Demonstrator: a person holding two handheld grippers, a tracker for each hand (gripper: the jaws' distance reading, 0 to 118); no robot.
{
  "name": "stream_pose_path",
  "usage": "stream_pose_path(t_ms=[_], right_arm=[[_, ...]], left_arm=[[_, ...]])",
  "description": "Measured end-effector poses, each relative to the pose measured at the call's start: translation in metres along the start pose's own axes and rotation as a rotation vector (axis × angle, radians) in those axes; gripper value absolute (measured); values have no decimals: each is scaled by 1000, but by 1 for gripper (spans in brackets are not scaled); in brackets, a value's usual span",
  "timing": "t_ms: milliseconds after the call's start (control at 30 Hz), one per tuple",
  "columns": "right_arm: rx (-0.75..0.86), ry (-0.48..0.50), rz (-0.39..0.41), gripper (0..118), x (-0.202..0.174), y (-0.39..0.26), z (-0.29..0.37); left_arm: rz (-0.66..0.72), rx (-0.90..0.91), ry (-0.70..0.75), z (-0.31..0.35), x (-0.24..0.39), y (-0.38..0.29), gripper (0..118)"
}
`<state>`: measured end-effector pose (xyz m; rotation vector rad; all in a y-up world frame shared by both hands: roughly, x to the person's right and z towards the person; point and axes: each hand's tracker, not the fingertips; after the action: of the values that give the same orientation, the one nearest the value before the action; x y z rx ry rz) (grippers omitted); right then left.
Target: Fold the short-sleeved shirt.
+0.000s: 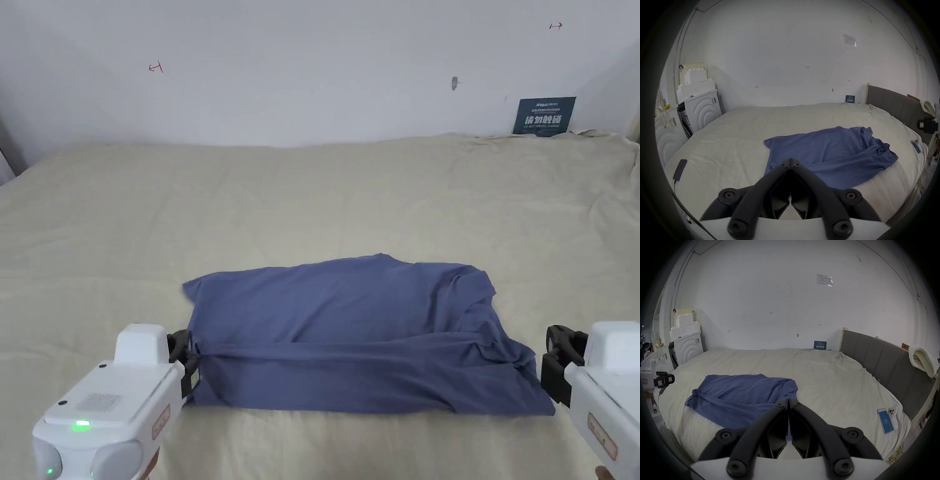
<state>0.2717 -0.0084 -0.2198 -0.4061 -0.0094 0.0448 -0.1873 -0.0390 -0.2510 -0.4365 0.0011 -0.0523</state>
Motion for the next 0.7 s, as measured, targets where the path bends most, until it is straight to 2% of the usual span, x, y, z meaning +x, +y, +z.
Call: stream_pose_path(t_ms=[367,567,633,700], right_arm=[[16,8,-23,0,-3,0,5],[8,9,-28,0,-9,6,2],[4,12,-33,0,-7,7,-2],[-1,12,-30,0,-8,8,-4]], left_arm=[[13,-52,3,-3,-4,-8,0],[76,-265,-42,-43,-24,3,0],[67,-275,-37,-59,-31,1,0],[84,-409,-47,-81,-40,1,8]])
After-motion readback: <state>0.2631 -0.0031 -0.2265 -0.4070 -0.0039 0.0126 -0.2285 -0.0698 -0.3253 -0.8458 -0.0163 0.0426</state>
